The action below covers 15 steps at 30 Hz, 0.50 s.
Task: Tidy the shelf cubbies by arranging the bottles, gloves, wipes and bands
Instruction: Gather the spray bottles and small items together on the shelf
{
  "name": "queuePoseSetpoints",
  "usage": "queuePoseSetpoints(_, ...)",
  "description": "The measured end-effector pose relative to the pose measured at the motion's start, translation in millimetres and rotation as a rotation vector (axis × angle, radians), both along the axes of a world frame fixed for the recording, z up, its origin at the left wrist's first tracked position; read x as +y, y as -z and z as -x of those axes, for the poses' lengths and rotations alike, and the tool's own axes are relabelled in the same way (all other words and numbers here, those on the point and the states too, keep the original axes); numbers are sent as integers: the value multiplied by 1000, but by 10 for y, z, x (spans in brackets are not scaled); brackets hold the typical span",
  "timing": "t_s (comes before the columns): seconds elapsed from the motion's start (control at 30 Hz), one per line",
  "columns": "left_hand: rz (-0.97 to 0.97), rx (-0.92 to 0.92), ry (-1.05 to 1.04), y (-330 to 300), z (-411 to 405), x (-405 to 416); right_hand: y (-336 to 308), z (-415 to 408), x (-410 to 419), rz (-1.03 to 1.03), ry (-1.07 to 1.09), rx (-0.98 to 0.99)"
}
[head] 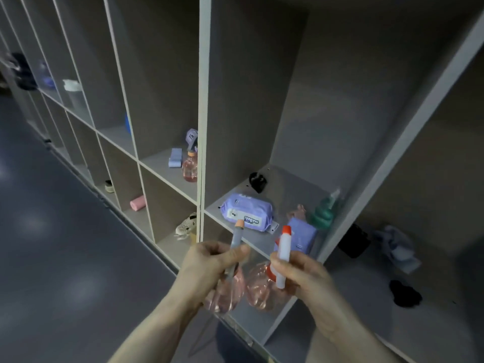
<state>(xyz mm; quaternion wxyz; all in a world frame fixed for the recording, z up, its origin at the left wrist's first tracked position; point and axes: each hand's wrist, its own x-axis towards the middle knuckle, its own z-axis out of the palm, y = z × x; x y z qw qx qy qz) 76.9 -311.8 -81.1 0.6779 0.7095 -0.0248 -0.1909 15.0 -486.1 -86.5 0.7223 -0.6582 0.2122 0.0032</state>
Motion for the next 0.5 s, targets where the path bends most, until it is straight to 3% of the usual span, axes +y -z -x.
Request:
queuePoseSetpoints(0.37, 8, -41, 44, 40, -1246, -282, -1, -1145, -209, -44, 52, -25)
queuePoseSetpoints(0.5, 32, -47, 57, 30, -1759, -556, -50, -1505, -420, 32, 153, -20)
